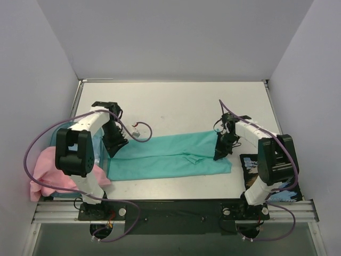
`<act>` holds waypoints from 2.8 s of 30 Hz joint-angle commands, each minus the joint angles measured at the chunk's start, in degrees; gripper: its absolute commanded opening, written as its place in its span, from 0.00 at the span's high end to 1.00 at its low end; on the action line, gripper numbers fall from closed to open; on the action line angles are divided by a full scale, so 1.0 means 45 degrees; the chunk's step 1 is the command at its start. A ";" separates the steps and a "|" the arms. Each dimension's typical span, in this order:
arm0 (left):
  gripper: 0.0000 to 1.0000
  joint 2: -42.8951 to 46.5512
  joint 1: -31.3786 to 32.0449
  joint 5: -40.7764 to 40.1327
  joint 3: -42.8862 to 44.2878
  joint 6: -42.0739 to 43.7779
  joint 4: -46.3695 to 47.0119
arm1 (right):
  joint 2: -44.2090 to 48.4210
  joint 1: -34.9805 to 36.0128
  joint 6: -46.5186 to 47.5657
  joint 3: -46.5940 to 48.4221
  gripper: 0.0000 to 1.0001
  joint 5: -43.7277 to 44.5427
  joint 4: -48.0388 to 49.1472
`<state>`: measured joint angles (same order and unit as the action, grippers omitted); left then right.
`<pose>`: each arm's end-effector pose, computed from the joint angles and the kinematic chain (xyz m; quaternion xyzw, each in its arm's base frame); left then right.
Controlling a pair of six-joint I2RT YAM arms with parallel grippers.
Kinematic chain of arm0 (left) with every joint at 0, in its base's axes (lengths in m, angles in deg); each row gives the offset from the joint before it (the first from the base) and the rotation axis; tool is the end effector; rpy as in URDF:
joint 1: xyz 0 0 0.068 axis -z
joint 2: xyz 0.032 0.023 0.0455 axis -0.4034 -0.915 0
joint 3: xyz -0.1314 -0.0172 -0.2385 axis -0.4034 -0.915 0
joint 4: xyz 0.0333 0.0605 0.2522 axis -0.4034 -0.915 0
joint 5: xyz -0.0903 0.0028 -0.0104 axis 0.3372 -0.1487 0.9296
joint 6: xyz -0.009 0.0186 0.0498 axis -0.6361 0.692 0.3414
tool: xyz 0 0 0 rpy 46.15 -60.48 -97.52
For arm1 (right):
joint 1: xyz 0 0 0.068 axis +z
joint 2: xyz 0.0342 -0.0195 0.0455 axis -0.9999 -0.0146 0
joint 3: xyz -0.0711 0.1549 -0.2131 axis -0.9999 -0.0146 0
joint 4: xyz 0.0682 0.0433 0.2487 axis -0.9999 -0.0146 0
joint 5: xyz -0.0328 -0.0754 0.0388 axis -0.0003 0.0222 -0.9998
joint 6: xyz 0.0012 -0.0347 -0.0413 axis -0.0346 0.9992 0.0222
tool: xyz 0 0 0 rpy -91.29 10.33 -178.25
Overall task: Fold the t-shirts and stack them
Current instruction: Fold the other side of the tshirt into a rectangle, then rotate the tshirt 90 degrees
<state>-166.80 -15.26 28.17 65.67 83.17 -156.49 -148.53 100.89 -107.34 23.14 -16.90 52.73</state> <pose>0.3007 -0.0488 0.2089 -0.5015 -0.8598 0.0789 0.0549 0.2903 0.0715 0.1634 0.1137 0.9716 0.1927 0.0776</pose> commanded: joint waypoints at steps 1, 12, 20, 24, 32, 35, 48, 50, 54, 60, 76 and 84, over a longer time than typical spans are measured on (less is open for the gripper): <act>0.42 0.0312 0.0115 0.0331 -0.0353 0.0880 0.0221 | -0.0338 -0.0008 -0.0030 0.0287 0.98 -0.0424 -0.0062; 0.46 0.0273 0.0056 0.2092 0.2303 -0.0057 -0.0446 | 0.1437 0.0031 -0.1141 -0.0843 1.00 0.0239 -0.0219; 0.61 -0.0274 0.0115 0.2738 0.2382 -0.2087 0.0922 | -0.1774 -0.1393 -0.1125 0.0029 1.00 0.0007 0.0855; 0.61 -0.0040 0.0095 0.2700 0.2460 -0.2265 0.1079 | -0.4508 -0.1765 -0.0929 0.4281 1.00 0.0238 0.0233; 0.59 0.0038 0.0894 0.1665 0.1368 -0.3143 0.1917 | -1.2483 -0.1980 -0.1961 1.9163 1.00 -0.0676 -0.2680; 0.58 0.0097 0.1130 0.1626 0.0685 -0.3358 0.2288 | -1.1131 -0.2078 -0.2685 1.8328 1.00 -0.1925 0.0681; 0.58 -0.0899 0.2594 0.0787 -0.0642 -0.3496 0.4046 | -0.7462 -0.2918 -0.4049 1.0872 1.00 -0.1416 0.2965; 0.58 -0.0802 0.2907 0.0786 -0.1227 -0.3437 0.4378 | -0.8243 -0.2899 -0.4674 1.1261 1.00 -0.2022 0.2965; 0.58 -0.0704 0.3240 0.0339 -0.2108 -0.3534 0.4750 | -0.9592 -0.2879 -0.5945 1.2277 1.00 -0.2260 0.2965; 0.58 -0.0137 0.3883 0.1526 -0.2735 -0.4432 0.4946 | -1.2947 -0.2394 -0.7448 1.6823 1.00 -0.3217 0.3043; 0.50 0.2516 0.5743 0.2309 -0.4141 -0.4316 0.4830 | -0.8762 -0.3231 -0.5076 1.4885 0.50 -0.1051 0.3692; 0.29 0.6793 0.3988 0.2483 -0.3655 -0.3479 0.4946 | -0.1574 -0.1339 -0.1263 0.5710 0.44 0.0259 0.1051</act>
<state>-144.90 7.58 36.30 46.35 64.26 -135.59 -167.41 87.16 -124.03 65.41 -19.76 66.80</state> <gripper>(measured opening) 0.667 0.550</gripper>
